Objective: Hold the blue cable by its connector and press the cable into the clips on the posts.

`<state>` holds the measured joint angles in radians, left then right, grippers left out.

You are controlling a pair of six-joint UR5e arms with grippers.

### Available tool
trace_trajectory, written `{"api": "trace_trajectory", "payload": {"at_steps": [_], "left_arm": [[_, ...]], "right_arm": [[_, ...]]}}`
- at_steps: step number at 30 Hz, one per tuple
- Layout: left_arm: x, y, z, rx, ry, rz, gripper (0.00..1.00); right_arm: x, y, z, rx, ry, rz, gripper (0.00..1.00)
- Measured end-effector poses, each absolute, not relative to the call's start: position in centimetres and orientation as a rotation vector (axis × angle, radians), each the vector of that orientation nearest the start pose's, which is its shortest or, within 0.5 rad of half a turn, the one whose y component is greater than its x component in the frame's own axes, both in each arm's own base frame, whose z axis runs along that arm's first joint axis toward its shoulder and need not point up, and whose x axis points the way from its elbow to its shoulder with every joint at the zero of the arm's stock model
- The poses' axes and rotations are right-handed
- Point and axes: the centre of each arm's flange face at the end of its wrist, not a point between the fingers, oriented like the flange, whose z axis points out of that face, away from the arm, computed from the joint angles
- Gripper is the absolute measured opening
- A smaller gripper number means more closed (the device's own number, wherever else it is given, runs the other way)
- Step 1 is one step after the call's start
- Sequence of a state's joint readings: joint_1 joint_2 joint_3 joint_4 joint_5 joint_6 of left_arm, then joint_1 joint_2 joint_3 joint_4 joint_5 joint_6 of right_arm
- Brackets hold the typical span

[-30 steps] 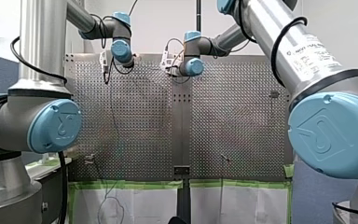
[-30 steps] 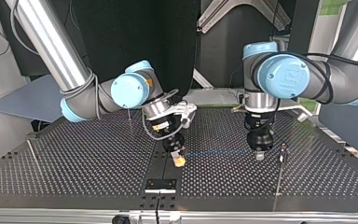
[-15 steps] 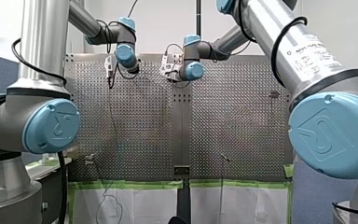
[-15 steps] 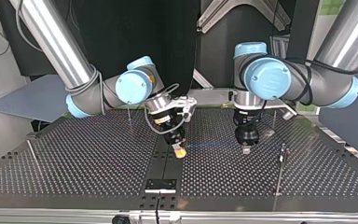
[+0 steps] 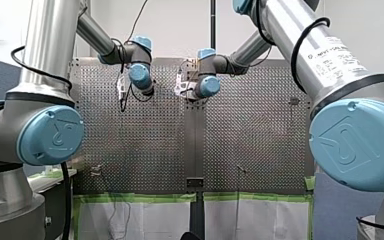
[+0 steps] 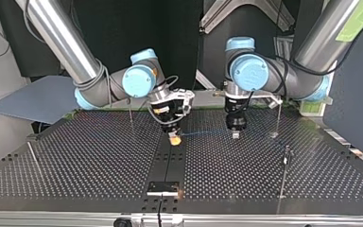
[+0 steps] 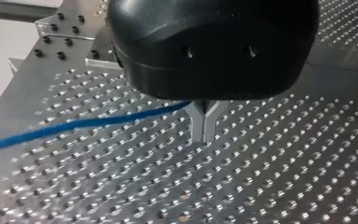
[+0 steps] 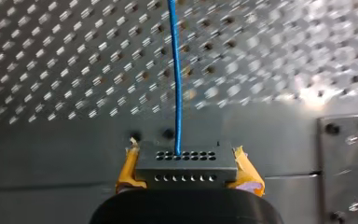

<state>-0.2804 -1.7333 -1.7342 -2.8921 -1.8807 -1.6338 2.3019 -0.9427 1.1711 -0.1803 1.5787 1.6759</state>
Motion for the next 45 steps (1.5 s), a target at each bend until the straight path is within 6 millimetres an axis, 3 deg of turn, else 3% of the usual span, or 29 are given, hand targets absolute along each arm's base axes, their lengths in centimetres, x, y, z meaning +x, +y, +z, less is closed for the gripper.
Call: {"api": "trace_trajectory", "payload": {"at_steps": [12, 24, 28, 38, 45], "left_arm": [[46.0, -25.1, 30.9, -0.046, 1.648, -0.036, 0.00], [45.7, -27.0, 24.3, 0.015, 1.693, -0.052, 0.00], [45.9, -27.8, 22.9, 0.024, 1.694, -0.063, 0.00], [46.1, -29.3, 19.8, 0.036, 1.690, -0.079, 0.00], [45.9, -31.1, 17.1, 0.066, 1.691, -0.103, 0.00]], "right_arm": [[56.9, -44.6, 26.9, 1.758, -0.956, 1.705, 0.00], [55.3, -44.1, 22.4, 1.741, -1.003, 1.697, 0.00], [54.7, -44.0, 19.8, 1.747, -1.019, 1.668, 0.00], [52.9, -42.8, 11.1, 1.792, -1.074, 1.559, 0.00], [50.9, -42.5, 7.3, 1.792, -1.109, 1.509, 0.00]]}}
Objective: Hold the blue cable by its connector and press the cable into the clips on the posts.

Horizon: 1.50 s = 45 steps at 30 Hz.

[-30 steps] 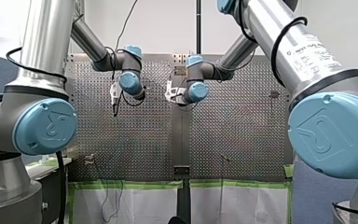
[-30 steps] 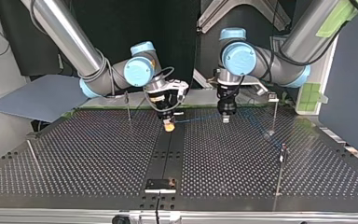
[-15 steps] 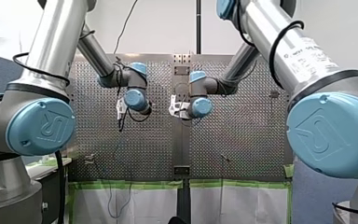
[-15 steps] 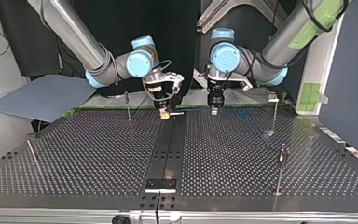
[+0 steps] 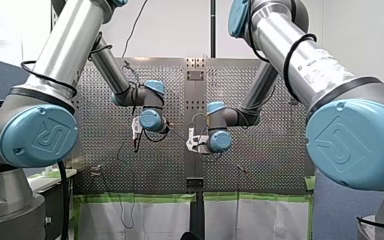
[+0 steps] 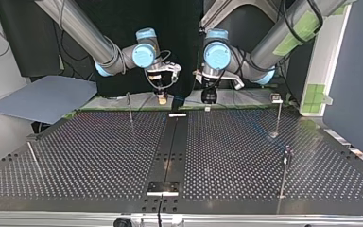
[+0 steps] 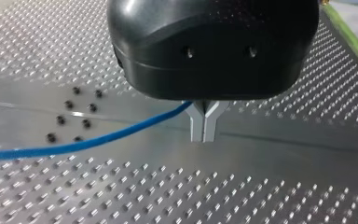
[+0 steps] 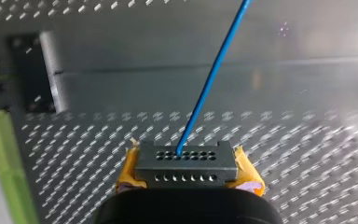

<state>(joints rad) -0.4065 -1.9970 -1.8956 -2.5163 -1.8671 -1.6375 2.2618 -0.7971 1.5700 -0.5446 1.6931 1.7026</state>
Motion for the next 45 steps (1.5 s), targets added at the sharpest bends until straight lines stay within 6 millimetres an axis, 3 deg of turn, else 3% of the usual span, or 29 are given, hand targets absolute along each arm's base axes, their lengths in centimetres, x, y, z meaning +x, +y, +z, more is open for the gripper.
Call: {"api": "trace_trajectory", "payload": {"at_steps": [14, 37, 45], "left_arm": [[45.4, -33.4, 11.3, 0.092, 1.695, -0.118, 0.00], [43.5, -36.5, 2.3, 0.155, 1.747, -0.146, 0.00], [43.2, -38.3, -0.5, 0.181, 1.753, -0.172, 0.00]], "right_arm": [[46.6, -40.4, -1.0, 1.829, -1.173, 1.403, 0.00], [39.8, -37.2, -5.6, 1.775, -1.252, 1.358, 0.00], [37.4, -35.7, -8.4, 1.763, -1.301, 1.332, 0.00]]}}
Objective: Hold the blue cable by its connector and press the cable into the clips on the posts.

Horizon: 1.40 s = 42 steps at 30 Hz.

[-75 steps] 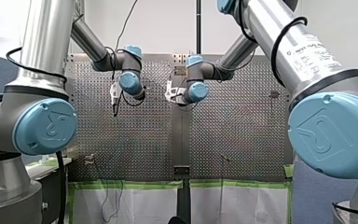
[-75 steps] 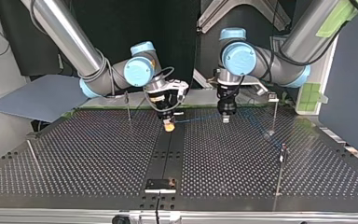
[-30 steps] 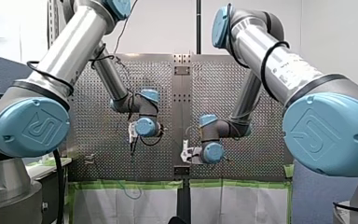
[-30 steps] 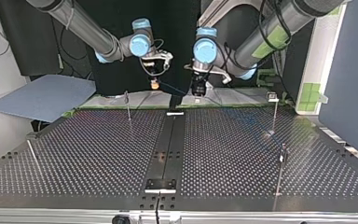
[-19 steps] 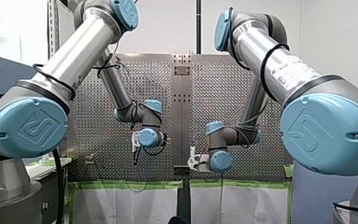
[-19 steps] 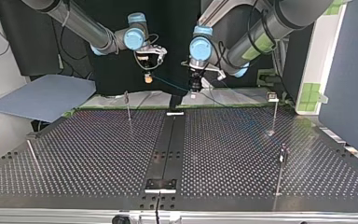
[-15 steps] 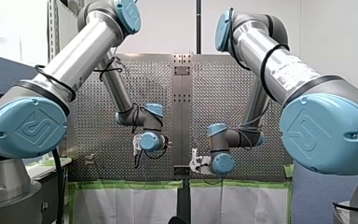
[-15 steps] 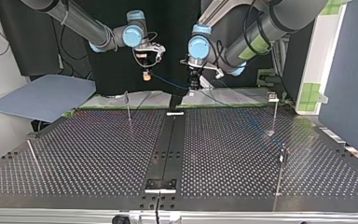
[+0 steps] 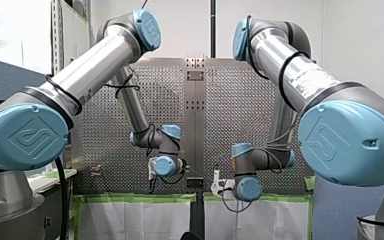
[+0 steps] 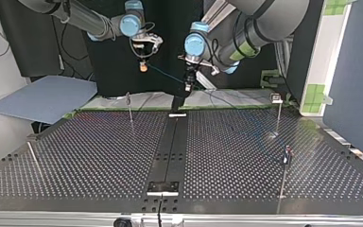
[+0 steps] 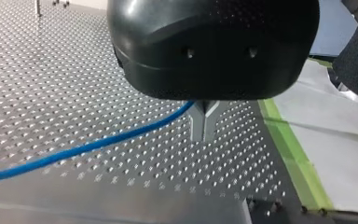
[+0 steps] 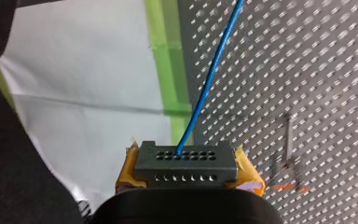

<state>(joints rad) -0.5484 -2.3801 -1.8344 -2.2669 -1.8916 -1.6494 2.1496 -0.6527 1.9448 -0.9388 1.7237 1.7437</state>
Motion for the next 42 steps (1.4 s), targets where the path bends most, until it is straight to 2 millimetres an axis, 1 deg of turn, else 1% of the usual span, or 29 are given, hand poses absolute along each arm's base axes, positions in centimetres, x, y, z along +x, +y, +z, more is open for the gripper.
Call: {"api": "trace_trajectory", "payload": {"at_steps": [6, 11, 13, 16, 20, 26, 29, 34, 37, 42], "left_arm": [[42.7, -39.5, -2.6, 0.208, 1.769, -0.176, 0.00], [42.1, -40.5, -4.5, 0.231, 1.783, -0.179, 0.00], [42.0, -40.8, -5.1, 0.233, 1.787, -0.172, 0.00], [41.8, -41.3, -6.1, 0.238, 1.794, -0.167, 0.00], [41.5, -42.2, -7.4, 0.249, 1.803, -0.170, 0.00], [41.2, -43.1, -9.6, 0.259, 1.830, -0.157, 0.00], [41.2, -43.6, -9.9, 0.247, 1.828, -0.158, 0.00], [41.3, -44.9, -9.5, 0.230, 1.811, -0.170, 0.00], [41.4, -45.7, -9.2, 0.223, 1.800, -0.184, 0.00], [41.4, -47.0, -8.6, 0.213, 1.787, -0.200, 0.00]], "right_arm": [[36.0, -35.8, -10.6, 1.732, -1.347, 1.329, 0.00], [35.4, -36.8, -10.9, 1.681, -1.367, 1.368, 0.00], [35.3, -37.3, -10.6, 1.663, -1.364, 1.386, 0.00], [35.1, -38.4, -9.7, 1.624, -1.349, 1.420, 0.00], [34.9, -39.8, -8.0, 1.565, -1.323, 1.462, 0.00], [33.8, -41.0, -6.0, 1.501, -1.298, 1.497, 0.00], [33.1, -41.5, -5.6, 1.474, -1.281, 1.500, 0.00], [32.1, -42.2, -5.5, 1.439, -1.249, 1.489, 0.00], [31.4, -42.6, -5.7, 1.421, -1.239, 1.482, 0.00], [30.2, -43.2, -6.8, 1.413, -1.234, 1.470, 0.00]]}}
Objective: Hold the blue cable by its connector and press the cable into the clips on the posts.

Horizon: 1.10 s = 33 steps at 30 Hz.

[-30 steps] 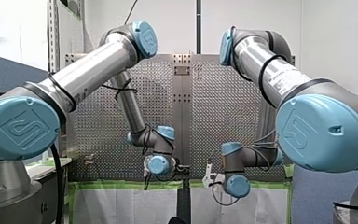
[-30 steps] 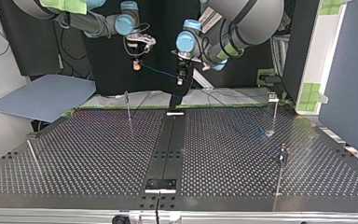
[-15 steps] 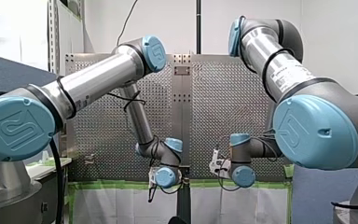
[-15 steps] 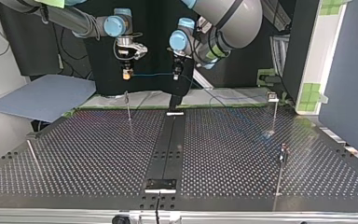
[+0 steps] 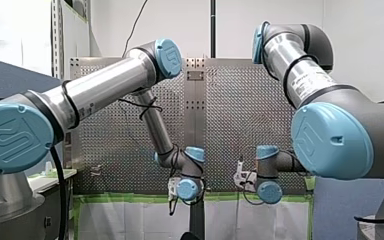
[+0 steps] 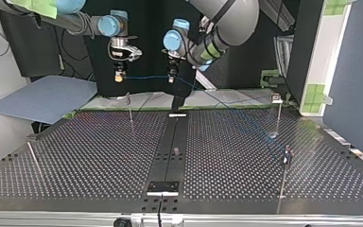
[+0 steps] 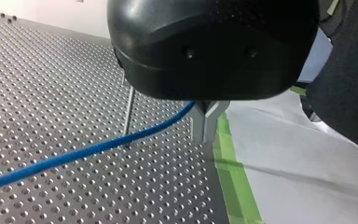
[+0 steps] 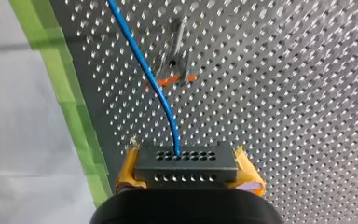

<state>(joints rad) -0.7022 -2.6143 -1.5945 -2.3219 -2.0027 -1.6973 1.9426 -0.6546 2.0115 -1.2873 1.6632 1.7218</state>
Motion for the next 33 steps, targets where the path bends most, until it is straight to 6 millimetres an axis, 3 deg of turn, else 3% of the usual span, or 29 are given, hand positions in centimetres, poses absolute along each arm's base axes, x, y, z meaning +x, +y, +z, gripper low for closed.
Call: {"api": "trace_trajectory", "payload": {"at_steps": [8, 15, 26, 33], "left_arm": [[41.4, -49.0, -7.7, 0.196, 1.763, -0.221, 0.00], [41.7, -50.2, -7.6, 0.188, 1.754, -0.251, 0.00], [41.4, -52.5, -10.0, 0.222, 1.795, -0.246, 0.00], [42.5, -54.2, -9.0, 0.182, 1.762, -0.241, 0.00]], "right_arm": [[27.5, -44.0, -9.7, 1.429, -1.249, 1.453, 0.00], [25.8, -45.9, -9.9, 1.410, -1.254, 1.463, 0.00], [25.3, -47.9, -9.6, 1.405, -1.266, 1.481, 0.00], [25.6, -49.5, -9.4, 1.446, -1.262, 1.501, 0.00]]}}
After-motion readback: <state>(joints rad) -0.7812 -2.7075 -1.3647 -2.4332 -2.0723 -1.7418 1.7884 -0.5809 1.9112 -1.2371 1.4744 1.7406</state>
